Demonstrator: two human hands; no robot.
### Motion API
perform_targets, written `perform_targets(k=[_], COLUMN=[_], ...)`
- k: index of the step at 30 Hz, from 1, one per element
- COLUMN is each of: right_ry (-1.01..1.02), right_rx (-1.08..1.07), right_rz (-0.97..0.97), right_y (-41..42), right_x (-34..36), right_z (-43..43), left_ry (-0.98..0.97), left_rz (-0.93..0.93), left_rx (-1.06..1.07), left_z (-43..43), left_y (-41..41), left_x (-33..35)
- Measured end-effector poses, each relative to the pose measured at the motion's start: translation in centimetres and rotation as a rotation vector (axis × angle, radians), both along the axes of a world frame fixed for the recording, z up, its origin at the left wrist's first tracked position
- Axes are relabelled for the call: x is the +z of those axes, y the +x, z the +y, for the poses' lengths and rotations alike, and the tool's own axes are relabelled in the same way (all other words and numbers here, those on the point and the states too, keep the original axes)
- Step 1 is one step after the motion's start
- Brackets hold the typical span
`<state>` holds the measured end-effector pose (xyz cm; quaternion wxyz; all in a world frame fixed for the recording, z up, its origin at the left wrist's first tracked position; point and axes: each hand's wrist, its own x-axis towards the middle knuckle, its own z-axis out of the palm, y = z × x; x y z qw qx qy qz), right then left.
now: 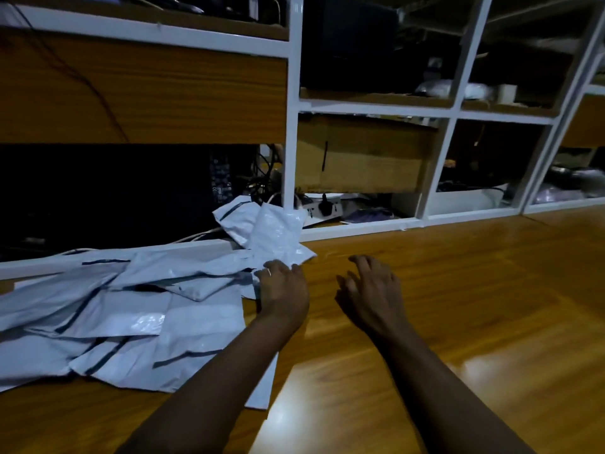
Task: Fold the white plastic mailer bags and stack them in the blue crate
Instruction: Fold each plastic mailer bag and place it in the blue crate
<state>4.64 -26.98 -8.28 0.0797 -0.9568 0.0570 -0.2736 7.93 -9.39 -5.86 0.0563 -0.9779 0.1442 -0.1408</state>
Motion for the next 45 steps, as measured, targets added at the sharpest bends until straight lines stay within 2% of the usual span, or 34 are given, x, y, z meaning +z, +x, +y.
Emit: perform_targets(k=[3,7,11,15,16,17,19,21,25,28,31,34,39,42,45], right_ry=[-0.014,0.041,-0.003,0.214,0.186,0.065,-0.152,-0.197,-0.178,-0.065,0.088,0.053,-0.027,-0.033,-0.093], right_rx=[-0.018,-0.013,-0.025,0.011,0.024,0.029,0.023,0.021,-0.031,-0.053,-0.040,-0.026,-0.046,-0.154,-0.159], right_rz=[0.046,-0.012,0.013,-0.125,-0.162,-0.155,-0.051,-0.005,-0.037,-0.008,-0.096,-0.077,-0.048,0.066,0.140], right_y=[1.1,1.2,0.9,-1.6,-2.3,-2.7,-3.6,-4.4,-5.3,-5.7,-6.6,-7.2,-7.9,-7.7,-7.2], right_x=[-0.4,-0.6,-0.8,0.4,0.6,0.5,0.5,0.5,0.5,0.4,0.7,0.8,0.8,0.8,-0.1], right_z=[-1.3,-2.4,-2.8,-2.6,-2.9,-3.4,-4.6,-5.4,-6.4,-7.5,-7.9,-8.9,-11.9,-13.5,-14.6], left_ry=[0.018,-0.033,-0.085,-0.175,-0.185,-0.188,-0.164,-0.142,-0.138,-0.181,-0.207,-0.221,-0.301,-0.351,-0.344], left_rz=[0.118,0.164,0.196,0.124,0.109,0.103,0.112,0.133,0.134,0.197,0.234,0.259,0.138,0.234,0.311], left_rx=[0.054,0.084,0.075,0.045,0.035,0.025,0.002,-0.026,-0.090,-0.137,-0.198,-0.272,-0.457,-0.451,-0.483], left_z=[-0.5,-0.6,-1.0,-1.6,-1.7,-1.9,-2.3,-2.7,-4.0,-5.6,-7.0,-8.8,-11.7,-13.4,-14.7], left_y=[-0.3,-0.4,-1.2,-2.4,-2.7,-3.0,-3.5,-4.0,-4.8,-5.5,-6.2,-6.6,-5.8,-4.7,-3.7], left_x=[-0.2,-0.5,-0.2,-0.3,-0.3,-0.4,-0.3,-0.3,-0.1,-0.3,-0.7,-1.1,-1.7,-1.6,-1.6])
